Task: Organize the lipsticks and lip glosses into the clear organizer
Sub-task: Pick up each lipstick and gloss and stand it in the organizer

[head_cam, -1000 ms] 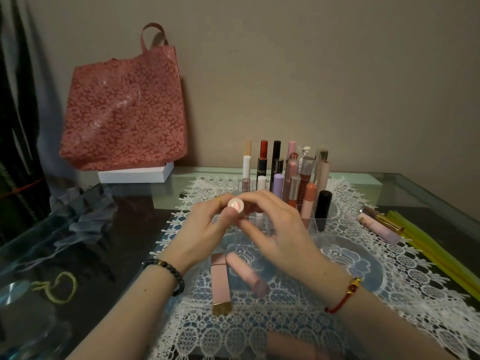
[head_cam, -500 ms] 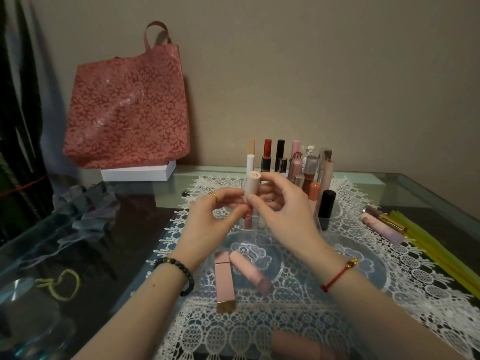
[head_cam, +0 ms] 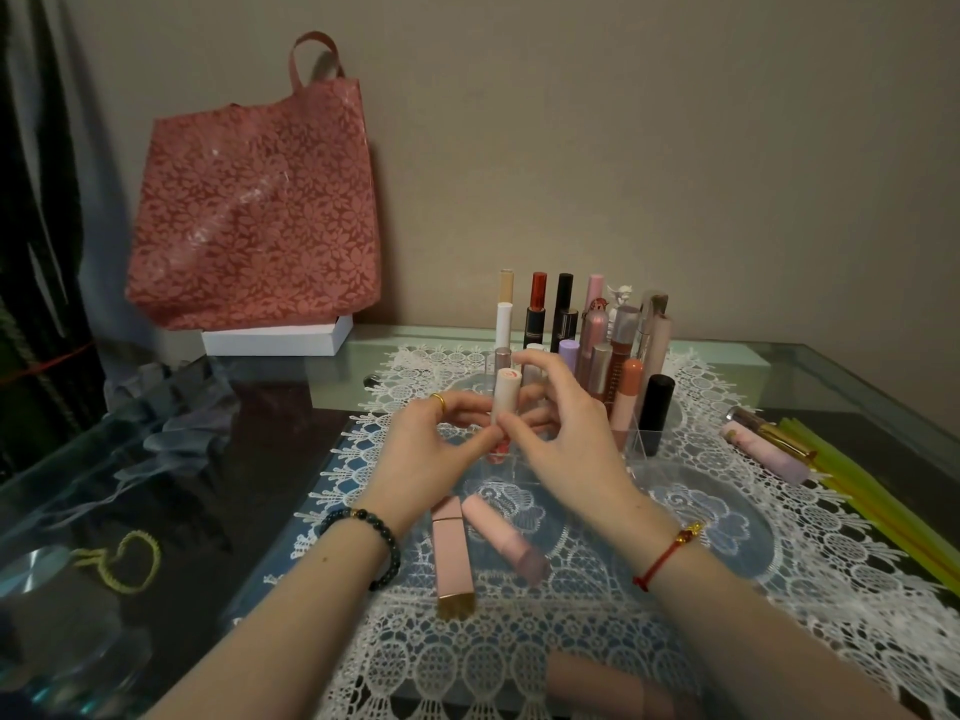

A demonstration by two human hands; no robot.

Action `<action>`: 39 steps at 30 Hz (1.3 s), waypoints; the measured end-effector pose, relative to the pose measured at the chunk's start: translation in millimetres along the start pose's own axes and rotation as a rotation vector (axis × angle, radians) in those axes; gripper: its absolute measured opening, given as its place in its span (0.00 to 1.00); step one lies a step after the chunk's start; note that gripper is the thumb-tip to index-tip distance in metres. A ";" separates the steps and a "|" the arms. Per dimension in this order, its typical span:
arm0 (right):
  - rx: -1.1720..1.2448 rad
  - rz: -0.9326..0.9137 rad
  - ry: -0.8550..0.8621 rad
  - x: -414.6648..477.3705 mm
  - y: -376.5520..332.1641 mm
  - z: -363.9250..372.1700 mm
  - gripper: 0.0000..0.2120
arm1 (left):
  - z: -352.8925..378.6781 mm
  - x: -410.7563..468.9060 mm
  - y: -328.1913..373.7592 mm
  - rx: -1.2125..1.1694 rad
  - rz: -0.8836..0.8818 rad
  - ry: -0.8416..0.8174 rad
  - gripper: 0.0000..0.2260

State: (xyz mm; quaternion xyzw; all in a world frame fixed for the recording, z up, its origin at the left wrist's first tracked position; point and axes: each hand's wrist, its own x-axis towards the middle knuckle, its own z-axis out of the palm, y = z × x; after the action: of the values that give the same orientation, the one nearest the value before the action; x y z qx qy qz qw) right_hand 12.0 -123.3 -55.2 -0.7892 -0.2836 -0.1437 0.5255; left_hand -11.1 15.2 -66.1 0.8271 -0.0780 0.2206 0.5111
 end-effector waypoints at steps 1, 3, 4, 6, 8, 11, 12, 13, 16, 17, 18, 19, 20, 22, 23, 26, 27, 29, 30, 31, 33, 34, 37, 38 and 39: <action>-0.017 -0.009 -0.007 -0.4 -0.2 0.2 0.21 | -0.1 -0.2 -0.3 0.002 -0.005 -0.005 0.07; -0.041 -0.016 -0.017 -0.8 0.4 0.3 0.19 | -0.4 -0.4 -1.6 0.015 -0.018 -0.016 0.07; -0.045 -0.015 -0.020 -0.9 1.2 0.3 0.17 | -0.7 -0.3 -2.5 0.023 -0.026 -0.018 0.07; -0.052 -0.014 -0.025 -1.6 2.9 0.1 0.16 | -0.7 -0.2 -3.5 0.035 -0.033 -0.019 0.08; -0.067 -0.018 -0.028 -2.4 4.0 0.2 0.16 | -0.6 -0.2 -4.0 0.041 -0.032 -0.023 0.09; -0.086 -0.031 -0.032 -3.3 4.2 0.4 0.16 | -0.9 -0.5 -4.8 0.050 -0.033 -0.023 0.10; -0.089 -0.038 -0.032 -3.4 4.3 0.4 0.15 | -1.3 -0.6 -4.9 0.052 -0.034 -0.025 0.10; -0.091 -0.043 -0.031 -3.5 4.2 0.5 0.15 | -1.3 -0.7 -4.7 0.053 -0.035 -0.028 0.10; -0.082 -0.047 -0.028 -3.5 3.7 0.5 0.14 | -1.4 -0.8 -4.0 0.047 -0.040 -0.037 0.11; -0.083 -0.051 -0.027 -3.7 3.4 0.7 0.14 | -1.4 -0.8 -3.6 0.043 -0.040 -0.037 0.11; -0.087 -0.056 -0.025 -3.9 3.2 0.6 0.14 | -1.5 -0.8 -3.5 0.038 -0.040 -0.038 0.11; -0.092 -0.060 -0.023 -4.1 2.9 0.5 0.14 | -1.6 -0.8 -3.3 0.033 -0.039 -0.038 0.11; -0.097 -0.063 -0.020 -4.4 2.6 0.4 0.15 | -1.8 -0.9 -3.2 0.028 -0.038 -0.041 0.11; -0.107 -0.063 -0.018 -4.9 1.7 -0.3 0.15 | -2.3 -0.6 -3.4 0.019 -0.031 -0.047 0.12; -0.110 -0.060 -0.018 -5.2 0.8 -0.8 0.14 | -2.8 -0.1 -3.4 0.017 -0.027 -0.048 0.13; -0.111 -0.073 0.007 -4.9 -3.6 -2.4 0.12 | -6.3 1.3 -3.2 0.013 -0.016 -0.037 0.14; -0.110 -0.077 0.019 -4.6 -5.9 -3.6 0.12 | -8.0 1.7 -3.1 0.016 -0.010 -0.028 0.15; -0.104 -0.086 0.042 -3.8 -11.3 -7.3 0.14 | -11.8 2.5 -2.0 0.027 0.006 -0.001 0.14; -0.105 -0.102 0.055 -3.5 -14.0 -10.1 0.15 | -13.6 2.8 -0.5 0.032 0.018 0.016 0.13; -0.109 -0.125 0.068 -3.6 -16.5 -13.3 0.15 | -15.3 3.1 1.5 0.037 0.035 0.033 0.12; -0.106 -0.154 0.074 -5.1 -20.8 -20.4 0.15 | -19.3 3.3 6.9 0.045 0.075 0.046 0.10; -0.094 -0.150 0.059 -6.3 -22.3 -24.0 0.14 | -21.6 2.7 10.4 0.047 0.095 0.034 0.09; -0.080 -0.097 -0.089 -9.8 -24.0 -35.9 0.12 | -28.6 -0.7 19.8 0.086 0.173 -0.106 0.09; -0.118 -0.067 -0.177 -10.7 -23.8 -39.2 0.12 | -29.7 -1.8 21.8 0.128 0.198 -0.172 0.08; -0.163 -0.032 -0.275 -11.6 -23.1 -42.1 0.11 | -29.9 -3.2 23.1 0.173 0.212 -0.239 0.08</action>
State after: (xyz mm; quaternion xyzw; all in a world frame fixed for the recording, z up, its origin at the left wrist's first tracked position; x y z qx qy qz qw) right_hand -8.0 -158.5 -26.8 -0.8368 -0.3526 -0.0652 0.4137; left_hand -30.7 30.5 -37.4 0.8754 -0.2056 0.1793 0.3992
